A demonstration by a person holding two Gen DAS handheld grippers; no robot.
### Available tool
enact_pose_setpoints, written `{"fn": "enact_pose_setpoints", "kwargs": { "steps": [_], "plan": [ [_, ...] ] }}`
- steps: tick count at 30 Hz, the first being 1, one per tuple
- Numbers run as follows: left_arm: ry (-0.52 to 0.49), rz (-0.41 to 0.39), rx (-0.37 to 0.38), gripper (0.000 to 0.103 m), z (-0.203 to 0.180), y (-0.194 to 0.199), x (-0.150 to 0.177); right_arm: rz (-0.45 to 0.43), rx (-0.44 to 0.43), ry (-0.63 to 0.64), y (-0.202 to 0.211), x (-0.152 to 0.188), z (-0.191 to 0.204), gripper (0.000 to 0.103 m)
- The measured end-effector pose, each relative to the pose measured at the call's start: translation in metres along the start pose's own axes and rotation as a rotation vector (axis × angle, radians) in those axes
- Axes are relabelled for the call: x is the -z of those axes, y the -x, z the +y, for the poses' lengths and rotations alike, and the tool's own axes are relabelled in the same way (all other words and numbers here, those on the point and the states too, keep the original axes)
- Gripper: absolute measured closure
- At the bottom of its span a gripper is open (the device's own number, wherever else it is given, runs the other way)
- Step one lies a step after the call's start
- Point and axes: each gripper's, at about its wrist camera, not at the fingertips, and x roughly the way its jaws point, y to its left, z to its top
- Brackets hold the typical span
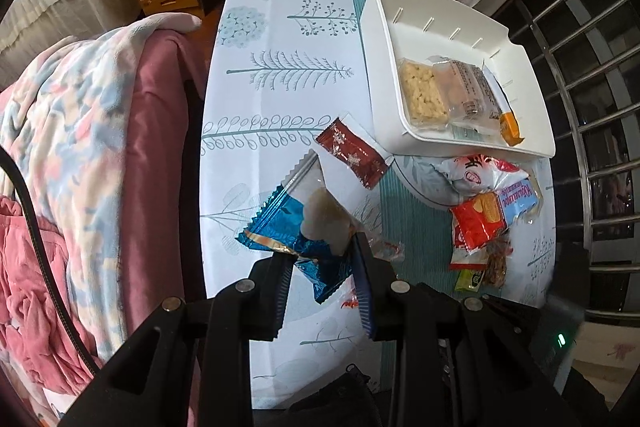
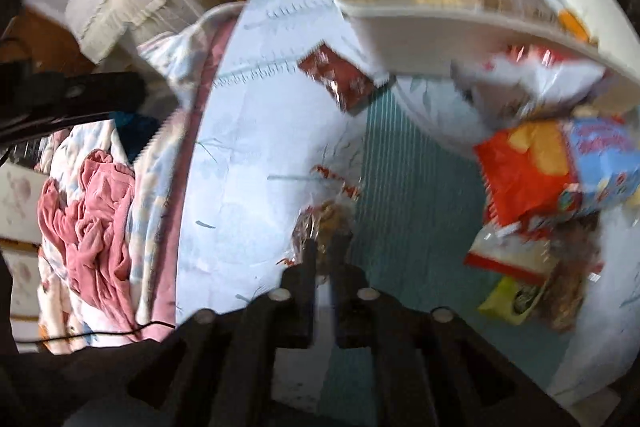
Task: Organize snacks
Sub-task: 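Close the right gripper on the clear nut bag and lift it, then carry the blue wrapper and nut bag over the white tray and open both grippers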
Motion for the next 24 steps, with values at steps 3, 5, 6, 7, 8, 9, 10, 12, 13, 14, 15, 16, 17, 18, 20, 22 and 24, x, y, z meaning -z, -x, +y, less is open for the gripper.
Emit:
{"fn": "enact_pose_setpoints", "kwargs": {
  "steps": [3, 5, 6, 7, 8, 9, 10, 12, 13, 14, 15, 16, 17, 18, 20, 22, 24],
  "plan": [
    [-0.029, 0.008, 0.002, 0.076, 0.003, 0.001, 0.003, 0.044, 0.026, -0.05, -0.015, 0.002, 0.004, 0.056],
    [-0.053, 0.016, 0.002, 0.076, 0.005, 0.001, 0.005, 0.065, 0.041, -0.088, -0.024, 0.003, 0.007, 0.056],
    [-0.066, 0.018, 0.002, 0.076, 0.006, 0.001, 0.006, 0.077, 0.049, -0.107, -0.03, 0.003, 0.009, 0.056],
    [-0.084, 0.021, 0.003, 0.076, 0.007, 0.001, 0.007, 0.086, 0.062, -0.127, -0.035, 0.004, 0.011, 0.056],
    [-0.098, 0.022, 0.005, 0.076, 0.008, 0.001, 0.007, 0.09, 0.073, -0.142, -0.038, 0.005, 0.012, 0.056],
    [-0.113, 0.024, 0.006, 0.076, 0.01, 0.001, 0.008, 0.09, 0.087, -0.16, -0.041, 0.006, 0.013, 0.055],
    [-0.131, 0.023, 0.008, 0.076, 0.011, 0.001, 0.008, 0.088, 0.105, -0.176, -0.043, 0.007, 0.014, 0.055],
    [-0.162, 0.018, 0.006, 0.076, 0.013, 0.003, 0.008, 0.085, 0.132, -0.208, -0.049, 0.008, 0.017, 0.055],
    [-0.179, 0.015, 0.004, 0.076, 0.014, 0.004, 0.008, 0.084, 0.144, -0.225, -0.051, 0.008, 0.018, 0.055],
    [-0.192, 0.013, 0.001, 0.076, 0.015, 0.004, 0.009, 0.082, 0.157, -0.245, -0.054, 0.009, 0.018, 0.055],
    [-0.207, 0.012, -0.003, 0.076, 0.016, 0.005, 0.009, 0.08, 0.163, -0.263, -0.056, 0.008, 0.017, 0.055],
    [-0.222, 0.012, -0.006, 0.076, 0.016, 0.006, 0.01, 0.076, 0.168, -0.278, -0.057, 0.008, 0.017, 0.055],
    [-0.236, 0.011, -0.008, 0.076, 0.017, 0.006, 0.01, 0.067, 0.169, -0.293, -0.058, 0.008, 0.016, 0.055],
    [-0.248, 0.01, -0.01, 0.076, 0.017, 0.007, 0.011, 0.058, 0.174, -0.304, -0.057, 0.007, 0.017, 0.06],
    [-0.27, 0.004, -0.014, 0.076, 0.018, 0.01, 0.013, 0.044, 0.191, -0.31, -0.057, 0.006, 0.018, 0.063],
    [-0.293, -0.006, -0.017, 0.076, 0.016, 0.012, 0.014, 0.043, 0.19, -0.302, -0.056, 0.005, 0.02, 0.063],
    [-0.311, -0.013, -0.016, 0.076, 0.014, 0.015, 0.014, 0.041, 0.185, -0.291, -0.055, 0.006, 0.022, 0.063]
  ]
}}
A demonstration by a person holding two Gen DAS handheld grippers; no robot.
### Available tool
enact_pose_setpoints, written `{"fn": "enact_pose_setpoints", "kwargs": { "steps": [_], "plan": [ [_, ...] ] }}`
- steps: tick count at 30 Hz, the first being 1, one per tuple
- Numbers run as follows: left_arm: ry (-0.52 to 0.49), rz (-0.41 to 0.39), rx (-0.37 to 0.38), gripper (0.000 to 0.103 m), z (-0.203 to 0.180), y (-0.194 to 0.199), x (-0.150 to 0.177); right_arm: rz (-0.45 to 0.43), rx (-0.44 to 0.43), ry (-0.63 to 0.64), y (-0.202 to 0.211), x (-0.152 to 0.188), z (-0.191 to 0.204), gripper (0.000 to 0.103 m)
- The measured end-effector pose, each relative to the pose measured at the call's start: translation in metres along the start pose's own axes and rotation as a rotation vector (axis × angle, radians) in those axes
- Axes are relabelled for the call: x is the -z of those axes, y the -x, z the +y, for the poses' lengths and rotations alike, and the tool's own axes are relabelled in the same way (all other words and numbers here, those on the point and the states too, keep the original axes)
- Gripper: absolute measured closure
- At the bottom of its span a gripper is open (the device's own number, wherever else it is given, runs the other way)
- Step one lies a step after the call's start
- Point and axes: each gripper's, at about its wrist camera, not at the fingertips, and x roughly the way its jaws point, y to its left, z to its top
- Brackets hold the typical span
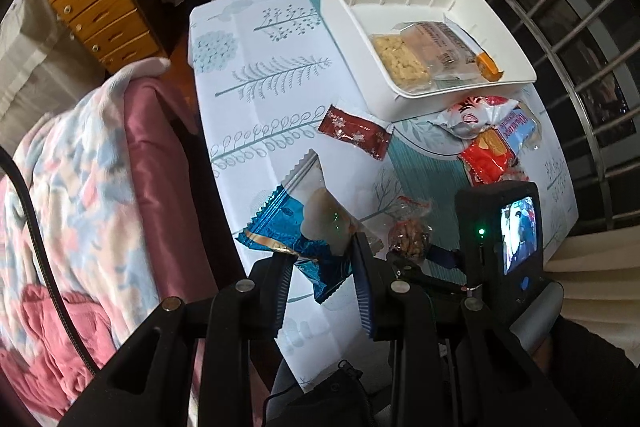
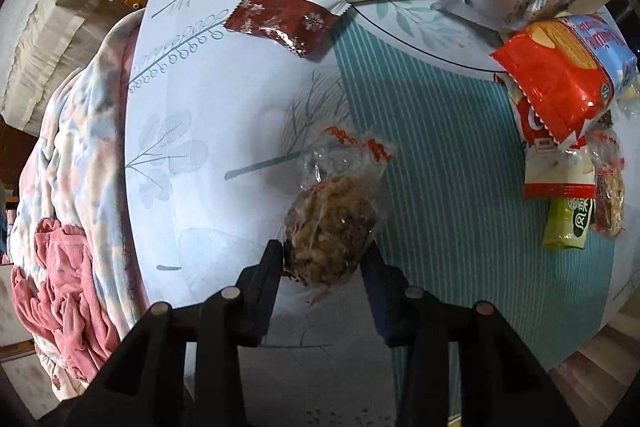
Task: Organize snacks
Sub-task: 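Carry the blue wrapper and nut bag over the white tray and open both grippers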
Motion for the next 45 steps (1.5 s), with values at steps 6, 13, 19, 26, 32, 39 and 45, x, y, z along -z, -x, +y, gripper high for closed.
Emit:
{"fn": "enact_pose_setpoints", "kwargs": {
  "steps": [6, 13, 19, 26, 32, 39, 45],
  "plan": [
    [-0.023, -0.003, -0.003, 0.076, -0.011, 0.001, -0.005, -0.012, -0.046, 0.041, 0.017, 0.001, 0.001, 0.064],
    [-0.003, 0.014, -0.016, 0.076, -0.025, -0.003, -0.01, -0.11, -0.051, 0.136, 0.066, -0.012, -0.003, 0.064],
    [0.052, -0.012, -0.025, 0.076, -0.038, 0.003, -0.022, -0.23, -0.056, 0.191, 0.119, -0.032, -0.021, 0.063],
    [0.124, -0.072, -0.033, 0.076, -0.062, 0.013, -0.051, -0.354, -0.042, 0.238, 0.17, -0.066, -0.058, 0.063],
    [0.164, -0.117, -0.029, 0.076, -0.089, 0.015, -0.081, -0.454, -0.023, 0.275, 0.197, -0.09, -0.091, 0.063],
    [0.178, -0.195, -0.02, 0.076, -0.129, 0.017, -0.128, -0.566, 0.004, 0.337, 0.217, -0.113, -0.126, 0.063],
    [0.195, -0.231, -0.027, 0.075, -0.157, 0.016, -0.155, -0.7, 0.011, 0.377, 0.231, -0.128, -0.148, 0.063]
  ]
}}
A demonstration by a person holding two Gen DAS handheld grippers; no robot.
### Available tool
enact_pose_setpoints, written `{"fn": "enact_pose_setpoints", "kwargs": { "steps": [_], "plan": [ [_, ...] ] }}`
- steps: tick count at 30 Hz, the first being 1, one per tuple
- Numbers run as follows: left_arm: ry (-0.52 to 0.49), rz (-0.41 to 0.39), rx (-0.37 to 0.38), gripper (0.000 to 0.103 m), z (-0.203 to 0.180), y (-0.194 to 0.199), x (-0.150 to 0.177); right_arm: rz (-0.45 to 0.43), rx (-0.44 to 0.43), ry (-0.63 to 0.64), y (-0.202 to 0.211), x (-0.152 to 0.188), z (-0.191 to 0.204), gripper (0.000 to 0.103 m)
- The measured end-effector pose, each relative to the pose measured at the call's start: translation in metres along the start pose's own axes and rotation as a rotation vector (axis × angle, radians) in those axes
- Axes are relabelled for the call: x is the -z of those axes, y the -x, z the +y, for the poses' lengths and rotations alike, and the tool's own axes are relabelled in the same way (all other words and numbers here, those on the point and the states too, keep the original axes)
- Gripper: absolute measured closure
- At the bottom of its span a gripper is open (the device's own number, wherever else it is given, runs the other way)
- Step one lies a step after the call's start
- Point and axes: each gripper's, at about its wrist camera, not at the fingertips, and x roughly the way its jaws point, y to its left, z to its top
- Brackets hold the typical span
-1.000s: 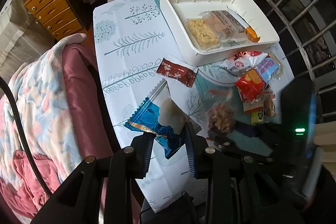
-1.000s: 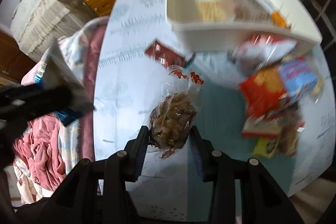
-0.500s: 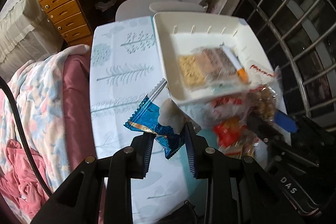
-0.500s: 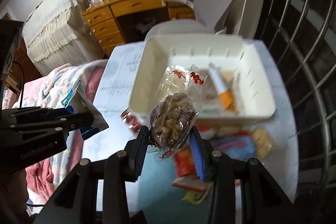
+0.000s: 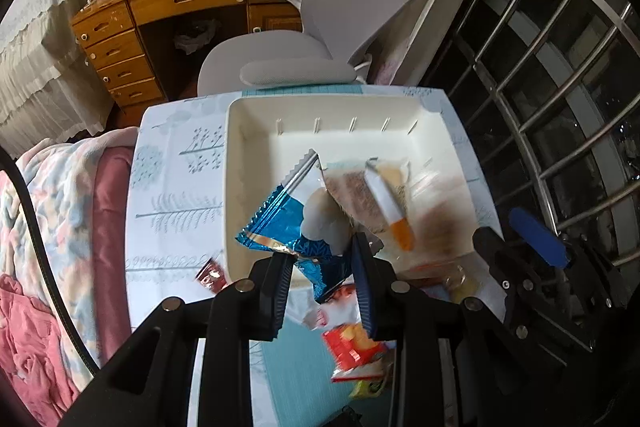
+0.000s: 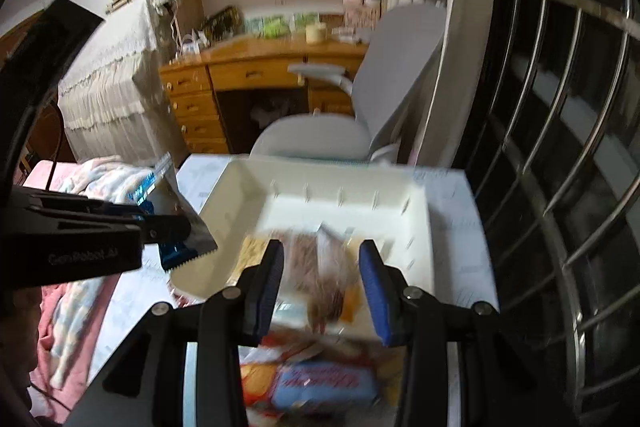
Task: Organize snacks
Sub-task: 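Carry the blue wrapper and nut bag over the white tray and open both grippers, then move both open grippers back over the remaining snack pile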
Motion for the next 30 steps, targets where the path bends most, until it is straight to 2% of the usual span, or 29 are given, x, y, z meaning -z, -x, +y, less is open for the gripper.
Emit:
{"fn": "enact_pose_setpoints", "kwargs": {
  "steps": [2, 4, 5, 6, 8, 11, 13, 17, 19, 22, 25, 30],
  "plan": [
    [0.011, -0.012, 0.006, 0.074, -0.009, -0.002, -0.004, -0.006, 0.002, 0.015, -0.003, -0.001, -0.007, 0.063],
    [0.02, -0.001, 0.006, 0.062, -0.015, -0.006, -0.004, 0.018, -0.01, 0.014, -0.007, 0.001, -0.012, 0.063],
    [0.024, 0.006, 0.003, 0.052, -0.017, -0.01, -0.005, 0.032, -0.025, 0.005, -0.01, 0.003, -0.017, 0.063],
    [0.027, 0.01, 0.001, 0.046, -0.019, -0.011, -0.004, 0.039, -0.029, -0.002, -0.011, 0.004, -0.021, 0.063],
    [0.027, 0.016, -0.007, 0.045, -0.023, -0.013, -0.003, 0.05, -0.033, -0.016, -0.011, 0.007, -0.028, 0.063],
    [0.032, 0.033, -0.02, 0.036, -0.026, -0.017, 0.0, 0.06, -0.039, -0.043, -0.009, 0.012, -0.035, 0.059],
    [0.034, 0.039, -0.03, 0.035, -0.027, -0.017, 0.003, 0.068, -0.043, -0.07, -0.008, 0.015, -0.04, 0.053],
    [0.047, 0.045, -0.039, 0.031, -0.02, -0.015, 0.01, 0.092, -0.047, -0.133, -0.006, 0.023, -0.049, 0.048],
    [0.054, 0.045, -0.043, 0.031, -0.014, -0.012, 0.015, 0.107, -0.054, -0.173, -0.005, 0.028, -0.053, 0.042],
    [0.064, 0.038, -0.044, 0.029, -0.001, -0.007, 0.024, 0.137, -0.067, -0.249, -0.004, 0.038, -0.057, 0.037],
    [0.075, 0.028, -0.042, 0.028, 0.017, -0.002, 0.035, 0.17, -0.076, -0.321, -0.006, 0.049, -0.059, 0.036],
    [0.123, 0.014, -0.028, 0.028, 0.055, 0.006, 0.054, 0.225, -0.044, -0.466, -0.005, 0.073, -0.062, 0.035]
  ]
}}
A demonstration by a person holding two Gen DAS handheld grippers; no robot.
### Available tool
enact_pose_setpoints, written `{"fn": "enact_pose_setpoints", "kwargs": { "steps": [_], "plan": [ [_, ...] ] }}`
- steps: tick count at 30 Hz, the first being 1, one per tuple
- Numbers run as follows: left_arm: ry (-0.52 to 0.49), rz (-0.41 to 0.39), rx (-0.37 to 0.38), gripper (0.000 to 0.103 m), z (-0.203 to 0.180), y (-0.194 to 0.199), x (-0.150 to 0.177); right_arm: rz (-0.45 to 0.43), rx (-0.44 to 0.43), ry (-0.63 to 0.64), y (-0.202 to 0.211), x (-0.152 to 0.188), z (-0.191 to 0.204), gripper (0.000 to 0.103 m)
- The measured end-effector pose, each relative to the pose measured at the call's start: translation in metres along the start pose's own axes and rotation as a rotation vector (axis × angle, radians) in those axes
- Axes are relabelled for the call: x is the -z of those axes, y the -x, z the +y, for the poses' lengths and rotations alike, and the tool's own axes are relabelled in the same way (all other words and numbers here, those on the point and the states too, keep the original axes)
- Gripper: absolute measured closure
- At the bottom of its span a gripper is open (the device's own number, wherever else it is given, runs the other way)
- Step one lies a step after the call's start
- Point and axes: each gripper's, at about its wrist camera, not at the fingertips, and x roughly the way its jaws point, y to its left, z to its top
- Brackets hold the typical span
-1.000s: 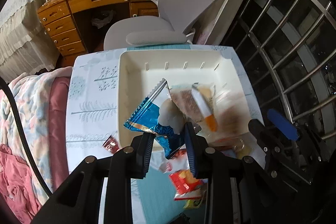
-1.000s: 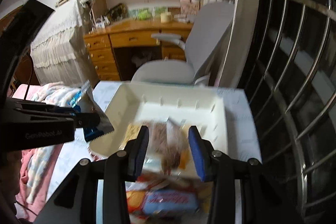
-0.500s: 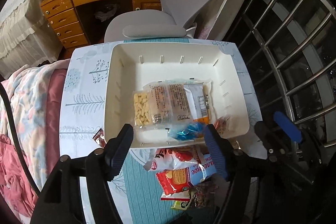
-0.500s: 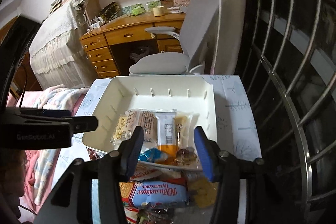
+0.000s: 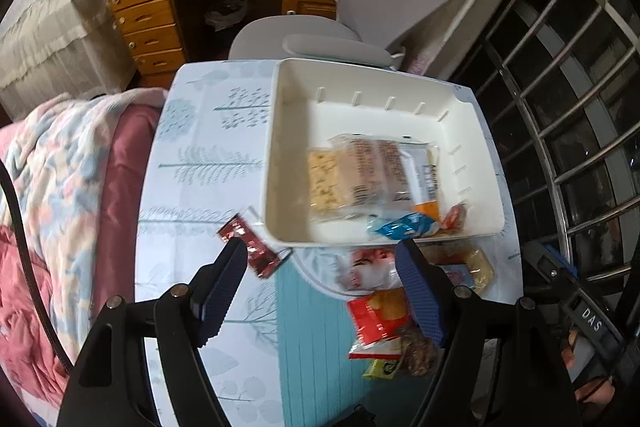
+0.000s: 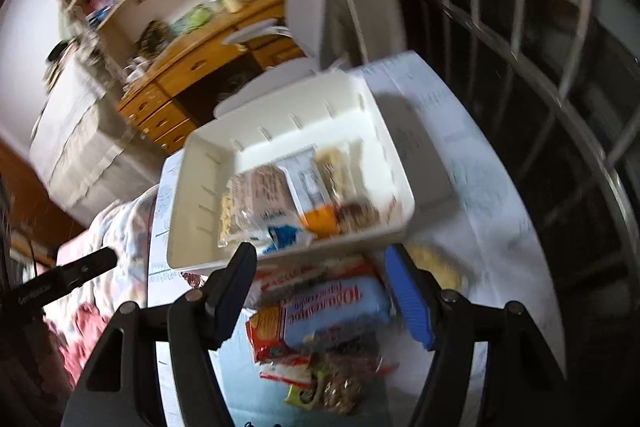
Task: Organize snacks
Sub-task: 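Move both open grippers back over the remaining snack pile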
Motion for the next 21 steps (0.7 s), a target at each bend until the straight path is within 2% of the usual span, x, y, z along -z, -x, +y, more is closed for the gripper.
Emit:
{"fn": "enact_pose_setpoints", "kwargs": {
  "steps": [4, 8, 14, 19, 21],
  "plan": [
    [0.006, 0.016, -0.02, 0.028, 0.03, 0.0, 0.01, 0.034, 0.02, -0.118, 0.0, 0.022, -0.008, 0.035],
    [-0.013, 0.082, -0.044, 0.028, 0.055, -0.009, 0.021, 0.063, 0.049, -0.241, -0.001, 0.049, -0.014, 0.035],
    [-0.102, 0.195, -0.093, 0.028, 0.084, -0.028, 0.034, 0.089, 0.07, -0.48, -0.004, 0.095, -0.02, 0.035],
    [-0.175, 0.242, -0.083, 0.028, 0.098, -0.042, 0.039, 0.085, 0.095, -0.582, -0.005, 0.125, -0.01, 0.035],
    [-0.216, 0.255, -0.08, 0.024, 0.1, -0.048, 0.041, 0.076, 0.113, -0.615, -0.006, 0.14, -0.006, 0.035]
  ]
}}
